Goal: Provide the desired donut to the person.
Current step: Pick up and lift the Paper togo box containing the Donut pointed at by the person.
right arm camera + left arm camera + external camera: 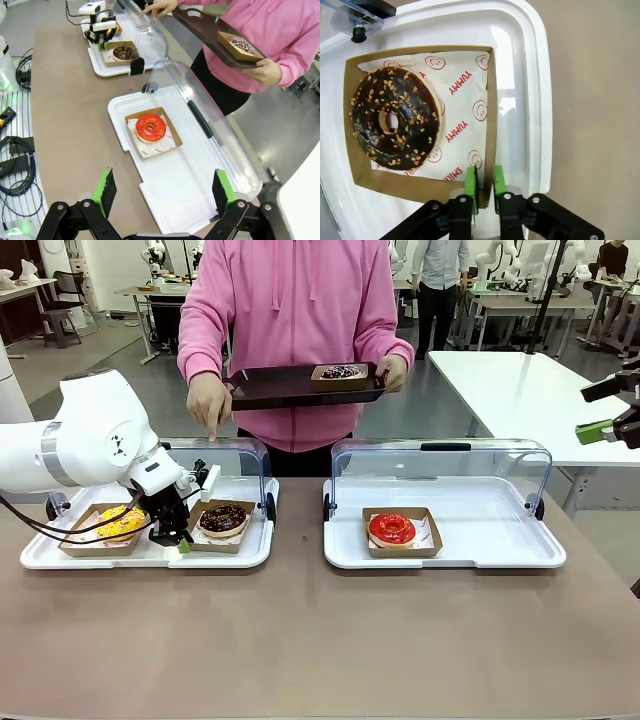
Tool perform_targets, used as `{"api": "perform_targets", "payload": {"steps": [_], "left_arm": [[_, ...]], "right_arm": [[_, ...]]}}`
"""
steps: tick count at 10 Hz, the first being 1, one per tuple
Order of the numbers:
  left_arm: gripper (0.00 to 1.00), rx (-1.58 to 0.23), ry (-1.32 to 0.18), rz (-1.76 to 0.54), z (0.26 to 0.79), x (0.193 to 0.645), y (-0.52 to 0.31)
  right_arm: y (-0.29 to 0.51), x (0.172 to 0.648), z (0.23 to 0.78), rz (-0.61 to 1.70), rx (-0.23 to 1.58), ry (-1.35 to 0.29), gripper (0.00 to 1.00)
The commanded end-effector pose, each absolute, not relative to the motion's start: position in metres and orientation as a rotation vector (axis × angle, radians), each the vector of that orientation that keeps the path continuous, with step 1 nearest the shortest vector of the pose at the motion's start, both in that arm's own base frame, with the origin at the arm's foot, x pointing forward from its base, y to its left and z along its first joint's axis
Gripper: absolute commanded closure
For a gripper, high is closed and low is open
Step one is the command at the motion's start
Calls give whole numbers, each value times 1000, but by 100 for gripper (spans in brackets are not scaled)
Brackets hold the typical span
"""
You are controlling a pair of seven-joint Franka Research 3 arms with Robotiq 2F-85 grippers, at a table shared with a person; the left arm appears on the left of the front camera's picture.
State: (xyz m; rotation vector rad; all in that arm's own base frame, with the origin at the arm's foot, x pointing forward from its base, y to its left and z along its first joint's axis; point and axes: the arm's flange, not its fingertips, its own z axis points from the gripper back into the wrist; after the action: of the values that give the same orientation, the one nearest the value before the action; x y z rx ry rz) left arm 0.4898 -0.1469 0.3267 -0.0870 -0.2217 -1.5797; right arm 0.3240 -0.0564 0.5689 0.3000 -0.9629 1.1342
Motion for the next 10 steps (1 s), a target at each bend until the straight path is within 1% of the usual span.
{"api": "perform_targets", "payload": {"steps": [1,5,8,9,10], "left_arm": [[100,-75,-211,-1576,332,490,-148],[100,-68,-223,-1593,350,468,-157],[100,-53,-314,-1606,392,416,-149],[100,-119,-295,-1606,406,392,-149],[100,-138,-303,-1606,419,370,-148]], "right_arm": [[-57,325,568,1133,304,-964,0],[-57,325,568,1133,304,-964,0],[-57,325,568,1133,304,-964,0],[-57,325,568,1133,304,-964,0],[-57,325,568,1133,304,-964,0]]}}
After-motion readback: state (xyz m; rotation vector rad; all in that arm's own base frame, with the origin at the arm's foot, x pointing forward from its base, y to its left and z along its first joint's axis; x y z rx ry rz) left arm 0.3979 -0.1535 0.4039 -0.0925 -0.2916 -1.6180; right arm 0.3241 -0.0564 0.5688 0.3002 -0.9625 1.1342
